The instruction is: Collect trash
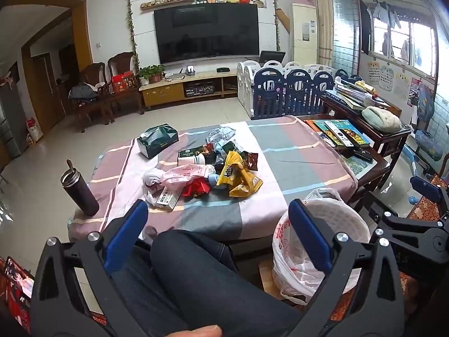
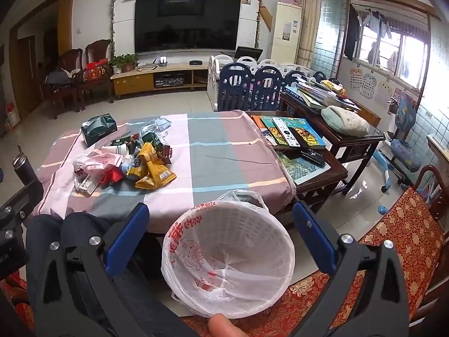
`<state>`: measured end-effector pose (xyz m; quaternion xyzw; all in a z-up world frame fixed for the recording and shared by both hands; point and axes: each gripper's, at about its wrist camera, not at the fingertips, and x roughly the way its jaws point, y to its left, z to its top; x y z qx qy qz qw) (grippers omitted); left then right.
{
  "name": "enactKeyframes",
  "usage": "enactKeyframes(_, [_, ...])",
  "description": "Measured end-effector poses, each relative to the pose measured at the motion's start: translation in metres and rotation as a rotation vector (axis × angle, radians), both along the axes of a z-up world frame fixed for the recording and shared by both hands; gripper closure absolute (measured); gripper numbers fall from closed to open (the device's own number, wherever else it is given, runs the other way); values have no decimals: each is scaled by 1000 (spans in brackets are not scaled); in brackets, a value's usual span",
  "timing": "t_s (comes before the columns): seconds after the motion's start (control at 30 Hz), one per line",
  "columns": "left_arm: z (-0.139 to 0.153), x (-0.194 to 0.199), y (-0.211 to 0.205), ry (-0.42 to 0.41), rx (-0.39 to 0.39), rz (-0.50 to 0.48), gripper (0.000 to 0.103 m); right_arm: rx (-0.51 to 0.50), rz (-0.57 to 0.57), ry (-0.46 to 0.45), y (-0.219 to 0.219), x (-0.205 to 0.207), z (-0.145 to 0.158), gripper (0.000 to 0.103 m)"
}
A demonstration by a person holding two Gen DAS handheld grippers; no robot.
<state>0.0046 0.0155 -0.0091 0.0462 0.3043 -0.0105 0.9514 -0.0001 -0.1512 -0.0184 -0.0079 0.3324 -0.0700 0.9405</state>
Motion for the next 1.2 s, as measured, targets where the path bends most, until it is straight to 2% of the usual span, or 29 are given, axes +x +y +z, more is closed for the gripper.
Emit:
enactKeyframes(1.17, [-8, 8, -1, 17, 6, 24, 3, 20, 8, -6, 1, -3, 4, 3])
enactKeyframes(1.2, [-9, 8, -1, 25, 16, 70, 3, 20, 8, -7, 1, -3, 4, 3])
